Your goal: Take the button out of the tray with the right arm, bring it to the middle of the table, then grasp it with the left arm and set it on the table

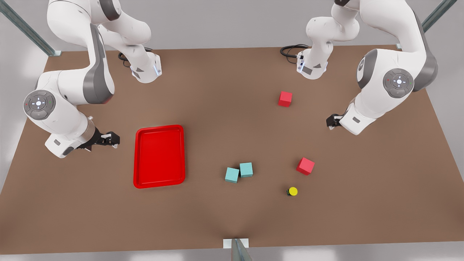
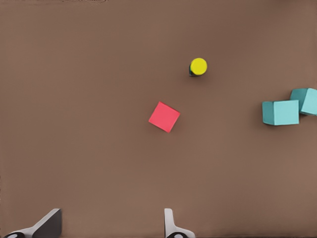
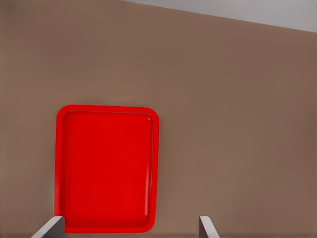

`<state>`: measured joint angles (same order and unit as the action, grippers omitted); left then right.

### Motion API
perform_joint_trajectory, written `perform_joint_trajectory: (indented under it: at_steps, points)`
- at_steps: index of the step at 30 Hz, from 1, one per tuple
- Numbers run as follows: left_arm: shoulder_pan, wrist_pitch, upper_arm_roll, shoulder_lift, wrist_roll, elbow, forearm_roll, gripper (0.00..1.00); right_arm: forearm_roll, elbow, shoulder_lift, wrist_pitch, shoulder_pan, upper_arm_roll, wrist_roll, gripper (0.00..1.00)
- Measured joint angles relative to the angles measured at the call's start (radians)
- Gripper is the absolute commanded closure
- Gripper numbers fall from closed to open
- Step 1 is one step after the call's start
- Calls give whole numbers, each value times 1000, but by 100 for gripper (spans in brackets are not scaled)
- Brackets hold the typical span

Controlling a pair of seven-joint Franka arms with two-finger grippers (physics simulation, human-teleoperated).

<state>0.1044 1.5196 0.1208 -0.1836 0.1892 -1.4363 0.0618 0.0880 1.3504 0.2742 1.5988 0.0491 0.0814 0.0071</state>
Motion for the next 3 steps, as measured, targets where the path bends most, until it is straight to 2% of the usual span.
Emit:
perform_joint_trajectory:
  at_steps: [3]
  points:
    - [0, 0, 0, 0, -81, 0, 0, 0, 0, 0, 0, 0, 0, 0, 0, 0]
